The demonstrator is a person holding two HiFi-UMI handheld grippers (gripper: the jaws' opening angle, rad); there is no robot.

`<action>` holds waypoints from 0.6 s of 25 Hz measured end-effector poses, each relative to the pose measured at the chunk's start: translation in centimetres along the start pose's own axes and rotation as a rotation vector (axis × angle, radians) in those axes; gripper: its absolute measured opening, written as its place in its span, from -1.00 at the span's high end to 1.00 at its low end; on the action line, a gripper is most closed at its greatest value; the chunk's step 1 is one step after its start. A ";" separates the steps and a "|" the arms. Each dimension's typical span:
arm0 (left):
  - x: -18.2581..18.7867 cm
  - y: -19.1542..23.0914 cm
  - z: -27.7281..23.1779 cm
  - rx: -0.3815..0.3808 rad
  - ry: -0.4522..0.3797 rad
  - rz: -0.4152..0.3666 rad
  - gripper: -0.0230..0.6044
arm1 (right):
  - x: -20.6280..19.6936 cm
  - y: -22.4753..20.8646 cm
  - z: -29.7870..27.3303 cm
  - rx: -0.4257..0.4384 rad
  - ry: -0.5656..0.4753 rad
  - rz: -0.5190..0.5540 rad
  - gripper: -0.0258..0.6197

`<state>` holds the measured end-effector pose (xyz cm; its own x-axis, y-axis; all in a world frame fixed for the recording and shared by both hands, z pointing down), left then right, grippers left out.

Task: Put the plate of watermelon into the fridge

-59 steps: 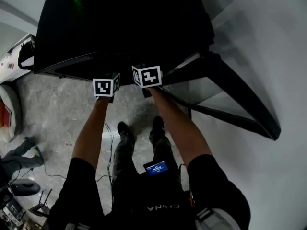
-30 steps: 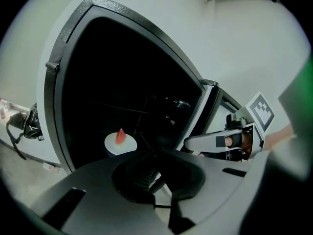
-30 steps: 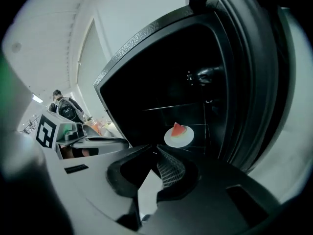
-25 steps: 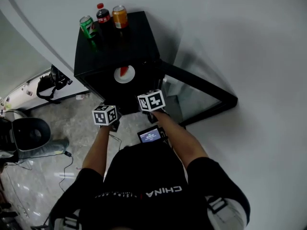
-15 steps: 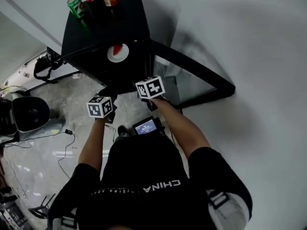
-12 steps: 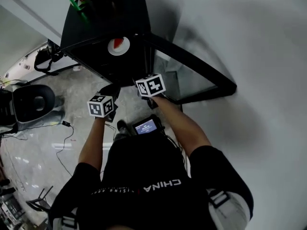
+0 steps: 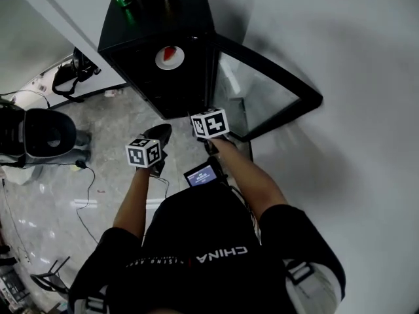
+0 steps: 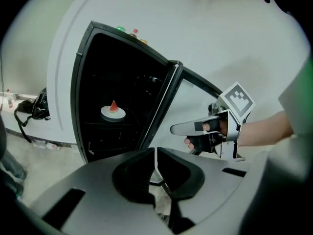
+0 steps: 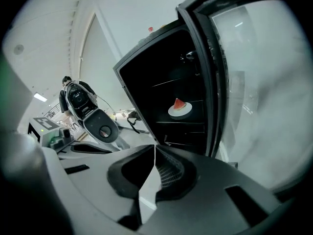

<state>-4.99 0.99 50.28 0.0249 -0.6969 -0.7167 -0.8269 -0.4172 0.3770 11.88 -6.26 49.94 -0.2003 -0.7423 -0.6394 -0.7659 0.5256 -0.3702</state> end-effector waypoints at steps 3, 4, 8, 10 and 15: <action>-2.6 0.1 3.6 0.000 -0.025 0.018 0.84 | -1.7 3.6 0.3 -0.003 -0.011 0.003 0.85; -3.6 0.2 4.8 0.001 -0.035 0.025 0.84 | -2.5 4.7 0.4 -0.006 -0.014 0.002 0.85; -8.4 0.7 10.1 0.005 -0.062 0.028 0.84 | -6.7 9.4 1.2 -0.035 -0.025 -0.011 0.85; -10.6 0.6 12.7 -0.003 -0.070 0.027 0.84 | -9.0 11.8 2.1 -0.050 -0.033 -0.019 0.86; -14.7 0.0 17.8 -0.038 -0.087 0.039 0.84 | -14.1 16.7 5.5 -0.077 -0.056 -0.033 0.85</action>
<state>-15.38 21.63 50.38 -0.0571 -0.6607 -0.7484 -0.8044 -0.4136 0.4265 5.23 15.27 49.04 -0.1414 -0.7329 -0.6655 -0.8167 0.4662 -0.3400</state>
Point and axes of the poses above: the fingertips, and each gripper's own axes: z backward along the fingers, y to its left, x out of its top, the point moved 8 cm from there along z, backward along the fingers, and after that the axes turned 5 degrees about y, right-handed, at the moved point
